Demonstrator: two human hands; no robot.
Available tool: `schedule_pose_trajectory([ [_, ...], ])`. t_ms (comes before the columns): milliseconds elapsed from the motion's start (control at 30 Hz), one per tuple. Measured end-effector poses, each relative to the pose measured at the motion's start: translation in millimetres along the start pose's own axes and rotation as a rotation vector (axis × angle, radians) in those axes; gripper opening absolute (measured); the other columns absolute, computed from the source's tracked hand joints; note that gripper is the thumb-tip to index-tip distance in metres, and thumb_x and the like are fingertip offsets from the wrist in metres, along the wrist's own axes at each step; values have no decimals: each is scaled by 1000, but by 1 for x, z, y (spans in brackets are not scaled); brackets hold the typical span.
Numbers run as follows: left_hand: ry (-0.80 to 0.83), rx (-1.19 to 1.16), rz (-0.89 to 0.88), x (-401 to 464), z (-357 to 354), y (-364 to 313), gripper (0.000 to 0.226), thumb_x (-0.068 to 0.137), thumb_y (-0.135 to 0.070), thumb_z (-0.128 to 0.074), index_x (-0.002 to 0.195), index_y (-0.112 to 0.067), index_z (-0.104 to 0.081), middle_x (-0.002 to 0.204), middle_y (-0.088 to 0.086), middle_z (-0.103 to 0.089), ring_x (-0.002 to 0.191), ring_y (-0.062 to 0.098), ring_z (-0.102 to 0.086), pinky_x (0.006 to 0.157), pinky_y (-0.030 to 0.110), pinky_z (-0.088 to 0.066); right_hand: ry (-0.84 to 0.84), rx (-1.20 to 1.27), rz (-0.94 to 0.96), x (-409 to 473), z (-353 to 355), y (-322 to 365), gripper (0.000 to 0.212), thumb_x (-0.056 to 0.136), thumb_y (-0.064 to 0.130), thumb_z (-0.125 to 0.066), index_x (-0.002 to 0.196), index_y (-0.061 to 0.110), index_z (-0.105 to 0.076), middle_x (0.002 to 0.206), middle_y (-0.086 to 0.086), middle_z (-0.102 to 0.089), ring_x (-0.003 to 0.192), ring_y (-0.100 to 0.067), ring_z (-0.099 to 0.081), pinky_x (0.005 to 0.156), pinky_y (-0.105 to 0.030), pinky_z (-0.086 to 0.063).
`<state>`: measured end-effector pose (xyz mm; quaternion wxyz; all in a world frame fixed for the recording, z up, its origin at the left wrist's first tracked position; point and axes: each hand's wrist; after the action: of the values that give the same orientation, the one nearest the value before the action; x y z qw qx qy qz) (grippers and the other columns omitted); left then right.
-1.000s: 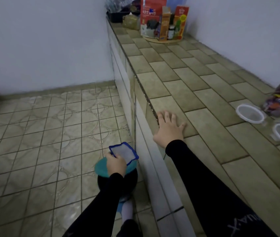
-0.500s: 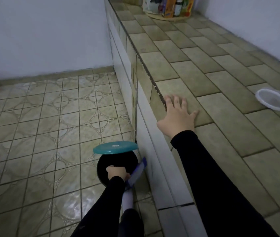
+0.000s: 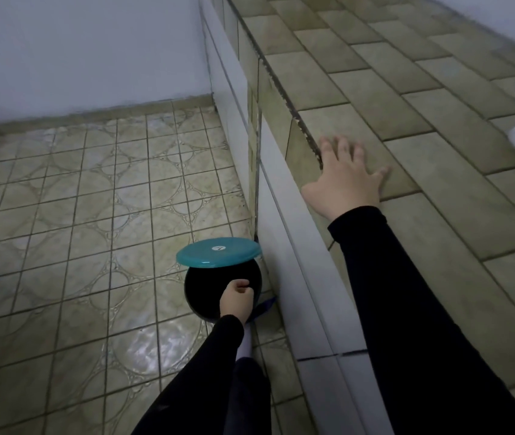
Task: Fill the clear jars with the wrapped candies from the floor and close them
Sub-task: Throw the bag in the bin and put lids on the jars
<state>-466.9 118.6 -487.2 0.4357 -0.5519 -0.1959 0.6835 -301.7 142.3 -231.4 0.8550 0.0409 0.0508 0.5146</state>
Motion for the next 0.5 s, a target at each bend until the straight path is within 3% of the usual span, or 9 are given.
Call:
schedule_pose_trajectory([
  [200, 143, 308, -95, -8, -1, 10, 28, 93, -18, -55, 118, -12, -65, 115, 4, -65, 109, 21, -58, 85, 19, -39, -54, 3, 15, -2, 3, 1, 79, 84, 31, -47, 153, 21, -11, 161, -3, -7, 147, -28, -5, 111, -67, -9],
  [367, 155, 332, -79, -17, -2, 37, 26, 92, -18, -57, 116, -11, -65, 116, 7, -67, 106, 21, -60, 88, 24, -44, -32, -53, 28, -11, -5, 5, 77, 89, 25, -50, 153, 13, -9, 161, -8, -9, 146, -36, -6, 111, -65, -10],
  [500, 126, 333, -110, -25, 11, 32, 26, 92, -16, -57, 115, -8, -65, 115, 9, -68, 106, 21, -60, 83, 20, -40, -120, -3, 109, -29, -10, 15, 65, 90, 20, -49, 149, 12, -23, 156, -11, -20, 144, -38, -12, 112, -61, -14],
])
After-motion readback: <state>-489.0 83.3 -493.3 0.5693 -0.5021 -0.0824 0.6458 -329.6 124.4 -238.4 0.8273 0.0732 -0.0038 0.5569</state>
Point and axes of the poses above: each hand's wrist, its own x-axis towards the middle knuckle, its own z-axis out of the back of the hand, y = z × x
